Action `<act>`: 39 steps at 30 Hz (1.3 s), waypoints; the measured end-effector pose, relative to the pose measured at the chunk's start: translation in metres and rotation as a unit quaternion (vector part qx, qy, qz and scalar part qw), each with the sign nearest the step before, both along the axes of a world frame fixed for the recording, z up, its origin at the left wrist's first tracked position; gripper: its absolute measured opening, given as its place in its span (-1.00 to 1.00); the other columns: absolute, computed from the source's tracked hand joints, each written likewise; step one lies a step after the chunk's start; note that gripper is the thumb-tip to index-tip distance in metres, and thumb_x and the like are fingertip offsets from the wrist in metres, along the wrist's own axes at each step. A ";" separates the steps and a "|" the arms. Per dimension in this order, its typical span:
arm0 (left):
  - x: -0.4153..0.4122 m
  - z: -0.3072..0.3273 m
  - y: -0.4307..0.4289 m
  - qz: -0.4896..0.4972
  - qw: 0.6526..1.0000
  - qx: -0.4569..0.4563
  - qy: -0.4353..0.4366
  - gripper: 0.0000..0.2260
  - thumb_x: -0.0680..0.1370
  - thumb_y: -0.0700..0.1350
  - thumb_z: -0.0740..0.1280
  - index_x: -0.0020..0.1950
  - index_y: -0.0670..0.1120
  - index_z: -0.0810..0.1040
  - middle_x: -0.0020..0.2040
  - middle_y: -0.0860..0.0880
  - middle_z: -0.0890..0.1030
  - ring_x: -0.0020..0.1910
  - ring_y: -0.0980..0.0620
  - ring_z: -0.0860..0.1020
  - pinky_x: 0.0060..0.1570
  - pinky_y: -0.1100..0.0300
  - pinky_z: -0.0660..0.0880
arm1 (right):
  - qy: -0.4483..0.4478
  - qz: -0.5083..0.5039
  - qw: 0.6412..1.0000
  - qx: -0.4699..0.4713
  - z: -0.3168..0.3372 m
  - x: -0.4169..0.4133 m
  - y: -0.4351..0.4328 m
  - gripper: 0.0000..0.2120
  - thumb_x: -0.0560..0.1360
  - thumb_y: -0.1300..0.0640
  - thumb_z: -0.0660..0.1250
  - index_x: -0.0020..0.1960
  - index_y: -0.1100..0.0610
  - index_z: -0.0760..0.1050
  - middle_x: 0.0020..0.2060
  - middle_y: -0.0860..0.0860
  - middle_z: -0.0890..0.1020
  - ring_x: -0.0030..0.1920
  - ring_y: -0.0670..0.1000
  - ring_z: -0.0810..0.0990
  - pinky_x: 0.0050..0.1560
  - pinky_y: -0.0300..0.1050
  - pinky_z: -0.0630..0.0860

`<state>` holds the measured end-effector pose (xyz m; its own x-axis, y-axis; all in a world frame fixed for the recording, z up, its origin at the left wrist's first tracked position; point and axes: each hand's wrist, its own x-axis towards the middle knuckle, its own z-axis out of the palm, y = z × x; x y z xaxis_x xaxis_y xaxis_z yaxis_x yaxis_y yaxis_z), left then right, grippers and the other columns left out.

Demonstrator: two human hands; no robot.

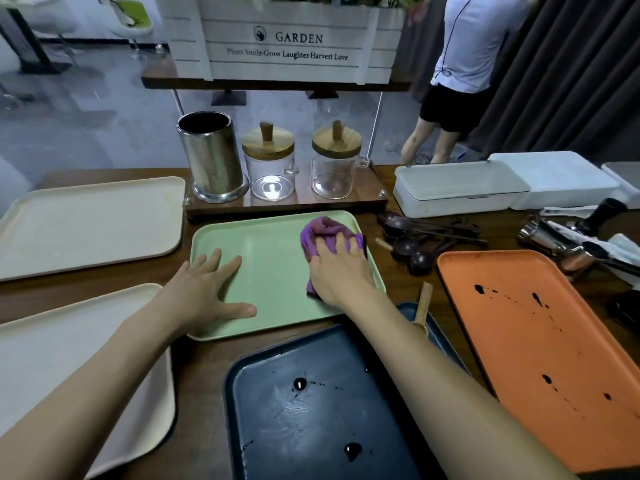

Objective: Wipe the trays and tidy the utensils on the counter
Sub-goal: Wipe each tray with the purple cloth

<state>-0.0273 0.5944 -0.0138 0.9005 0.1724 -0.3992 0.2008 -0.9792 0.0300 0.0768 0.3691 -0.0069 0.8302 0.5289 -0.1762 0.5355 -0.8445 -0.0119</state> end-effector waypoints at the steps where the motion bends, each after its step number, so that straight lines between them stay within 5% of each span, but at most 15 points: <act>1: 0.000 0.001 -0.002 -0.001 1.000 0.002 0.001 0.19 0.13 0.69 -0.11 0.67 0.14 -0.19 0.68 -0.13 -0.15 0.67 -0.14 -0.10 0.60 -0.09 -0.11 | 0.005 0.005 1.000 -0.007 0.004 -0.011 -0.005 -0.47 0.65 0.11 0.07 0.59 0.22 0.12 0.55 0.21 0.17 0.55 0.35 0.04 0.52 0.34 -0.01; 5: 0.001 0.004 -0.005 -0.003 1.000 0.003 0.011 0.15 0.18 0.62 -0.05 0.67 0.13 -0.21 0.68 -0.14 -0.16 0.66 -0.15 -0.11 0.59 -0.09 -0.11 | 0.058 -0.012 0.998 -0.012 0.021 -0.032 -0.030 -0.52 0.67 0.18 -0.02 0.58 0.16 0.14 0.54 0.19 0.20 0.53 0.30 0.15 0.46 0.20 0.19; 10: 0.001 0.004 -0.005 -0.003 1.000 0.006 0.014 0.20 0.11 0.65 -0.12 0.67 0.13 -0.21 0.68 -0.14 -0.16 0.66 -0.16 -0.12 0.59 -0.09 -0.12 | 0.106 -0.050 0.980 0.158 0.040 -0.002 -0.060 -0.47 0.61 0.13 0.08 0.53 -0.25 0.29 0.47 0.10 0.44 0.40 0.25 0.43 0.34 0.03 0.38; 12: 0.000 0.004 -0.006 -0.001 1.000 0.003 0.016 0.21 0.11 0.66 -0.11 0.67 0.12 -0.20 0.68 -0.15 -0.16 0.66 -0.16 -0.13 0.59 -0.09 -0.12 | 0.095 -0.064 0.972 0.205 0.047 0.007 -0.070 -0.51 0.60 0.17 0.14 0.42 -0.26 0.46 0.37 0.03 0.56 0.34 0.19 0.50 0.28 -0.02 0.44; 17: -0.001 0.005 -0.007 -0.001 1.000 0.004 0.013 0.06 0.34 0.59 0.07 0.68 0.11 -0.20 0.68 -0.15 -0.17 0.66 -0.16 -0.14 0.60 -0.10 -0.14 | 0.080 -0.017 0.979 0.188 0.029 0.022 -0.057 -0.59 0.61 0.09 0.27 0.40 -0.22 0.48 0.20 0.02 0.65 0.24 0.16 0.55 0.16 -0.02 0.45; 21: -0.002 0.008 -0.009 0.000 1.000 0.000 0.022 0.21 0.11 0.65 -0.11 0.67 0.12 -0.22 0.68 -0.15 -0.18 0.66 -0.16 -0.15 0.59 -0.10 -0.15 | 0.050 0.015 0.987 0.152 0.021 0.045 -0.043 -0.49 0.60 0.03 0.29 0.53 -0.16 0.32 0.28 0.02 0.52 0.25 0.17 0.52 0.16 0.06 0.49; 25: -0.002 0.009 -0.009 0.005 1.000 -0.008 0.021 0.18 0.15 0.63 -0.07 0.67 0.11 -0.22 0.68 -0.15 -0.19 0.66 -0.16 -0.16 0.59 -0.10 -0.15 | 0.059 0.016 0.992 0.106 0.019 0.058 -0.036 -0.42 0.57 -0.12 0.32 0.55 -0.16 0.27 0.29 0.05 0.43 0.27 0.19 0.50 0.21 0.10 0.48; 27: -0.002 0.009 -0.010 0.008 1.000 -0.010 0.021 0.09 0.27 0.60 0.03 0.67 0.11 -0.21 0.68 -0.15 -0.19 0.66 -0.16 -0.17 0.59 -0.11 -0.15 | 0.068 -0.004 0.991 0.113 0.016 0.066 -0.037 -0.45 0.52 -0.18 0.38 0.47 -0.10 0.41 0.27 0.07 0.46 0.25 0.20 0.51 0.18 0.08 0.48; 30: -0.002 0.008 -0.009 0.007 1.000 -0.009 0.015 -0.02 0.46 0.49 0.20 0.67 0.10 -0.20 0.68 -0.14 -0.19 0.66 -0.15 -0.17 0.59 -0.10 -0.16 | 0.063 -0.018 0.984 0.165 0.009 0.073 -0.038 -0.75 0.44 -0.17 0.48 -0.03 -0.02 0.60 -0.03 0.00 0.54 0.07 0.16 0.56 -0.06 -0.04 0.40; 33: -0.003 0.009 -0.010 0.008 1.000 -0.012 0.016 -0.02 0.44 0.50 0.19 0.68 0.11 -0.20 0.68 -0.14 -0.19 0.66 -0.15 -0.17 0.59 -0.10 -0.15 | 0.110 -0.043 0.958 0.260 0.010 0.074 -0.041 -0.80 0.41 -0.06 0.53 -0.26 -0.01 0.56 -0.23 -0.02 0.60 -0.06 0.09 0.60 -0.11 -0.06 0.44; 37: -0.004 0.010 -0.010 0.011 1.000 -0.021 0.016 0.09 0.30 0.63 0.06 0.68 0.11 -0.20 0.68 -0.14 -0.19 0.66 -0.15 -0.16 0.59 -0.10 -0.15 | 0.193 -0.059 0.884 0.421 0.039 0.074 -0.043 -0.82 0.34 -0.02 0.55 -0.19 0.05 0.64 -0.33 -0.02 0.62 -0.27 -0.06 0.56 -0.12 -0.08 0.46; 39: -0.004 0.011 -0.009 0.011 0.999 -0.027 0.015 0.30 0.04 0.76 -0.17 0.67 0.13 -0.20 0.68 -0.14 -0.18 0.66 -0.16 -0.16 0.59 -0.11 -0.14 | 0.191 -0.054 0.846 0.496 0.062 0.072 -0.043 -0.85 0.38 0.06 0.57 -0.14 0.10 0.65 -0.29 0.00 0.61 -0.24 -0.07 0.55 -0.13 -0.11 0.45</act>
<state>-0.0317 0.5849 -0.0026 0.8842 0.1692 -0.4354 0.2234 -0.9718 0.0760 0.1492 0.3258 0.0556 0.8662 0.4978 0.0434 0.2532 -0.3624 -0.8970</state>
